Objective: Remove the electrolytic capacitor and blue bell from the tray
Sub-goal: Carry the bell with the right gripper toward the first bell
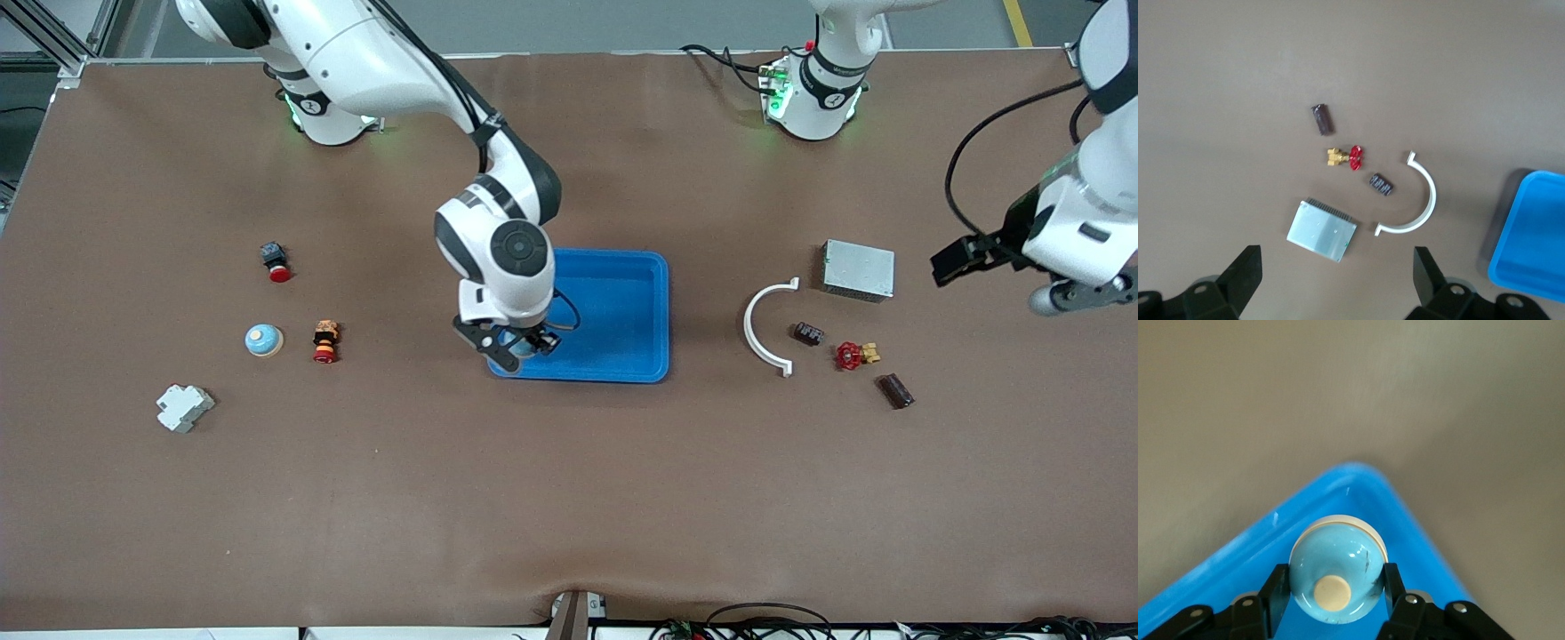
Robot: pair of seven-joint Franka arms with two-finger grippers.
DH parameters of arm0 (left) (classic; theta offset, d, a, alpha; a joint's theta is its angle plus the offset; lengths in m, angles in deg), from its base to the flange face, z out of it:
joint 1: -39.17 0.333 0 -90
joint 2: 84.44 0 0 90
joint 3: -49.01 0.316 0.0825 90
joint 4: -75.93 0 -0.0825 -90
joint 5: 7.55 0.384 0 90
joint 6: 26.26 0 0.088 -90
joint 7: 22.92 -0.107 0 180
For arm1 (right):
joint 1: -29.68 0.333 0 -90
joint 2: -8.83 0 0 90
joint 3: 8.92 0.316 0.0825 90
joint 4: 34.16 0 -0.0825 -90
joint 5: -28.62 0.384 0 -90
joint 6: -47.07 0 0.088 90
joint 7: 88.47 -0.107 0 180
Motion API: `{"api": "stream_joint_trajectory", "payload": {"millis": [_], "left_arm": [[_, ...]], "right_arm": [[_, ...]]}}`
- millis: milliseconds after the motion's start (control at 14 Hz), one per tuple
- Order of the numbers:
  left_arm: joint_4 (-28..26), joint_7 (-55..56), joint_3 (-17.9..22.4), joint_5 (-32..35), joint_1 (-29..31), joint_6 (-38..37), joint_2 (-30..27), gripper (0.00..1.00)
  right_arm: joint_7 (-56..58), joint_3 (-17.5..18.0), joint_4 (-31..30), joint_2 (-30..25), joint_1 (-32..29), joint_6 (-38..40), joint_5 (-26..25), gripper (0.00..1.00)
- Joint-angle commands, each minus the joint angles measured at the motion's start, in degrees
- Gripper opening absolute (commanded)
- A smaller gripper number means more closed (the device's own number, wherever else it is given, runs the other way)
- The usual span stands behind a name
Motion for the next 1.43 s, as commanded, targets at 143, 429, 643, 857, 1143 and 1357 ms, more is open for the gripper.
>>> {"api": "stream_joint_trajectory", "payload": {"millis": [143, 429, 643, 857, 1143, 1357], "left_arm": [[-4.27, -9.69, 5.97, -1.22, -3.6, -1.52, -6.93, 1.0], [-4.19, -9.79, 6.86, -1.22, -3.79, -1.96, -7.3, 1.0], [-4.97, -9.88, 6.69, -1.22, -3.87, -1.87, -7.56, 1.0], [-5.68, -9.97, 6.51, -1.22, -3.87, -2.49, -9.14, 1.0], [-5.33, -11.02, 6.77, -1.57, -3.7, -3.8, -10.37, 1.0], [-5.07, -11.29, 6.78, -1.58, -3.61, -3.72, -9.67, 1.0]], "right_arm": [[18.39, 1.09, -1.07, -6.96, -10.01, 5.33, 0.13, 0.0], [35.01, 1.0, -1.25, -9.16, -18.45, 7.62, 1.54, 0.0], [44.33, 1.0, -1.51, -9.08, -23.99, 7.36, 1.62, 0.0], [51.9, 1.09, -3.35, -8.9, -28.82, 4.82, 1.62, 0.0], [61.13, 1.09, -9.41, -10.04, -33.66, -1.15, 1.62, 0.0], [68.6, 1.09, -12.05, -10.39, -37.52, -4.24, 1.71, 0.0]]}}
